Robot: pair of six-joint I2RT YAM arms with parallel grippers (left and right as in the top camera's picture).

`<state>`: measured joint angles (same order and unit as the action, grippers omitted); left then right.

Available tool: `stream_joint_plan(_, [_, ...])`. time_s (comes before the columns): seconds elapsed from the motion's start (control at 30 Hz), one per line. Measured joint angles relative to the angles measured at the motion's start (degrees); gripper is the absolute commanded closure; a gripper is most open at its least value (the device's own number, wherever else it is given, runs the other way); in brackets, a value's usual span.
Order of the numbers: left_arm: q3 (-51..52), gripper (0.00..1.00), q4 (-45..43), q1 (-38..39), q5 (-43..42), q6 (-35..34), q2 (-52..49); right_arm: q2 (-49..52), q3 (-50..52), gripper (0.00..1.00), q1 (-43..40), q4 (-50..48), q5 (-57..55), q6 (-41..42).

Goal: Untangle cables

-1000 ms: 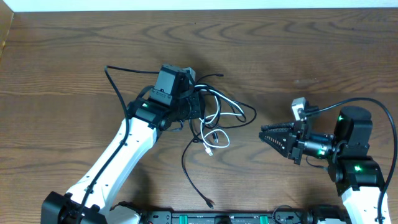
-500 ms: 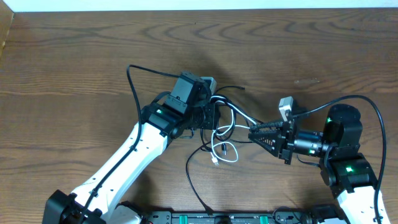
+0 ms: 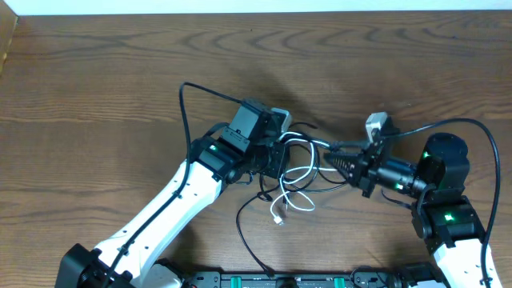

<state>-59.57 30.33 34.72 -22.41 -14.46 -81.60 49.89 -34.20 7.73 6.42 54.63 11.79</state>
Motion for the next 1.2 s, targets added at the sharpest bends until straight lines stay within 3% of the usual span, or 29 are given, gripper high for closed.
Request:
stream_joint_plan(0.17, [0.0,0.92,0.02,0.66,0.02,1.07,0.0,2.01,0.0,0.7,0.02,-0.02,-4.72,3.34])
stream_joint_plan(0.33, [0.02,0.92,-0.46,0.63,-0.22,1.27,0.0,6.36,0.0,0.62,0.0,-0.07,-6.51,4.44])
stream_joint_plan(0.57, [0.17,0.91,-6.25,0.63,-4.92,1.46,0.0,14.58,-0.02,0.58,0.0,-0.07,-7.56,4.94])
stream_joint_plan(0.73, [0.17,0.91,-6.64,0.63,-6.71,1.44,0.0,17.64,-0.02,0.7,0.02,-0.02,-7.32,4.79])
stream_joint_plan(0.77, [0.17,0.91,-6.84,0.63,-7.34,1.44,0.0,18.03,-0.02,0.82,0.04,0.02,-7.61,4.55])
stream_joint_plan(0.87, [0.24,0.91,-8.59,0.59,-10.12,1.42,0.0,18.97,-0.04,0.99,0.9,0.74,-10.47,4.42])
stream_joint_plan(1.2, [0.83,0.91,-13.68,0.63,-17.81,2.56,-1.22,19.45,-1.01,0.99,3.19,7.78,-21.11,5.84])
